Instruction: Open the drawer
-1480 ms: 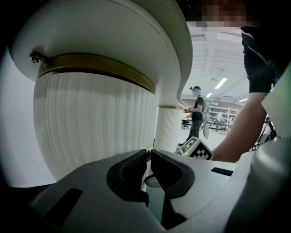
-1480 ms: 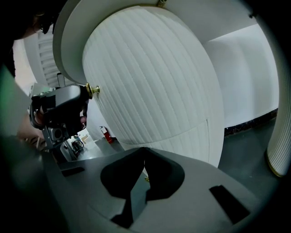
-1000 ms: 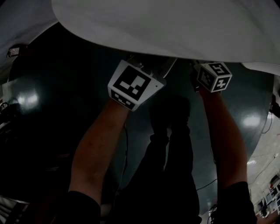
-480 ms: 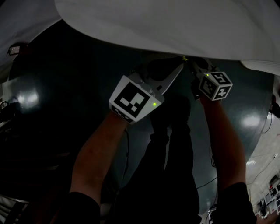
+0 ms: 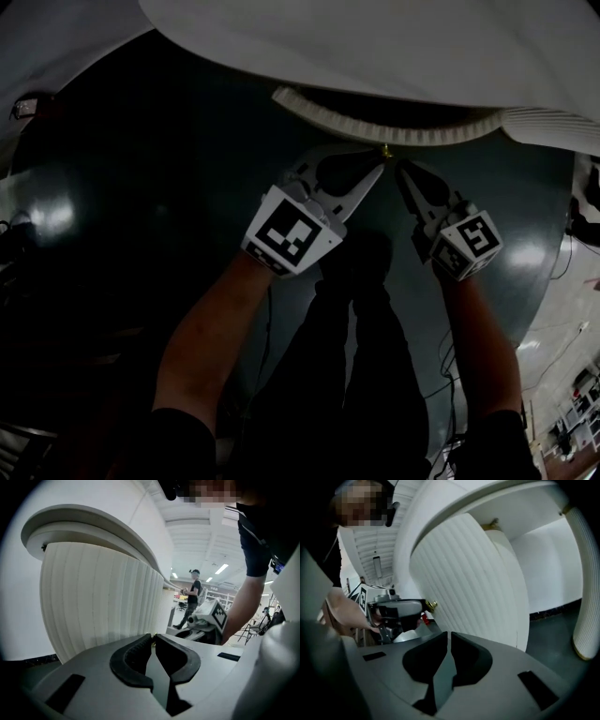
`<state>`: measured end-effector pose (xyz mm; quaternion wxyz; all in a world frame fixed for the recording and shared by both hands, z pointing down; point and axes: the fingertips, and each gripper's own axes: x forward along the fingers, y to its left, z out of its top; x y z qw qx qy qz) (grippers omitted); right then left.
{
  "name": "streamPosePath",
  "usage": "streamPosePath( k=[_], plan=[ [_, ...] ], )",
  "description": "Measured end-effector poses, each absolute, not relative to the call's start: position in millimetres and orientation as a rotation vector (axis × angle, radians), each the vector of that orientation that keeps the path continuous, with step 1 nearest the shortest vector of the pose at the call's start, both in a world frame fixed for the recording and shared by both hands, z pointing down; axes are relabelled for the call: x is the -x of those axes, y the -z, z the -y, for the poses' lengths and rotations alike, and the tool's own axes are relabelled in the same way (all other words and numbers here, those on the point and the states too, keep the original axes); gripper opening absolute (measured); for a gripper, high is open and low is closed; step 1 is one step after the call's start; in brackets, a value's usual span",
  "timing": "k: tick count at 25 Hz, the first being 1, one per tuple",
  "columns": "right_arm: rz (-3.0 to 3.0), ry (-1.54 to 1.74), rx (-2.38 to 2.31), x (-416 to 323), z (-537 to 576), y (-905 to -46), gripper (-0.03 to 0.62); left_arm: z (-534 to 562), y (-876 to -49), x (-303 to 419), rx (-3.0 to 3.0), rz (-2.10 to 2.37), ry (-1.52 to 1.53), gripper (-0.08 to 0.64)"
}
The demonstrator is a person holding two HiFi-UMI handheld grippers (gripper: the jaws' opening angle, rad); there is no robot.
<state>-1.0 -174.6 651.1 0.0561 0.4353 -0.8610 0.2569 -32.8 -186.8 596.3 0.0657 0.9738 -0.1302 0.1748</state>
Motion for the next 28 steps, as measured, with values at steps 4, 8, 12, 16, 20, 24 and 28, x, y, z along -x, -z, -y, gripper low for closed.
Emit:
streamPosePath(
  k=[4, 8, 12, 16, 20, 24, 28],
  plan=[
    [2.665, -0.62, -1.169, 15.8, 152.9, -621.8, 0.018, 165.9, -598.5, 32.6, -2.91, 0.413, -0.488, 0.035],
    [2.694, -0.513, -1.083, 28.1, 122.3, -611.7, 0.018, 128.4, -607.2, 39.6, -2.893, 0.446, -0.501, 0.035],
    [2.677, -0.454, -1.017, 28.8, 112.0, -603.1, 0.018, 116.2, -605.5, 39.1, -2.879, 0.464, -0.529, 0.035],
    [2.692, -0.432, -0.971, 30.2, 112.1, -596.4, 0.018, 115.4, -606.9, 38.0, -2.855, 0.475, -0.543, 0.035],
    [2.695, -0.423, -0.91, 32.0, 104.7, -598.3, 0.018, 112.6, -611.9, 38.5, -2.821, 0.503, -0.552, 0.035],
    [2.691, -0.443, -0.898, 34.3, 93.4, -596.0, 0.018, 97.7, -612.4, 41.3, -2.817, 0.475, -0.574, 0.035],
    [2.695, -0.455, -0.898, 37.7, 70.5, -593.4, 0.018, 70.4, -612.5, 48.1, -2.794, 0.482, -0.579, 0.035]
  ],
)
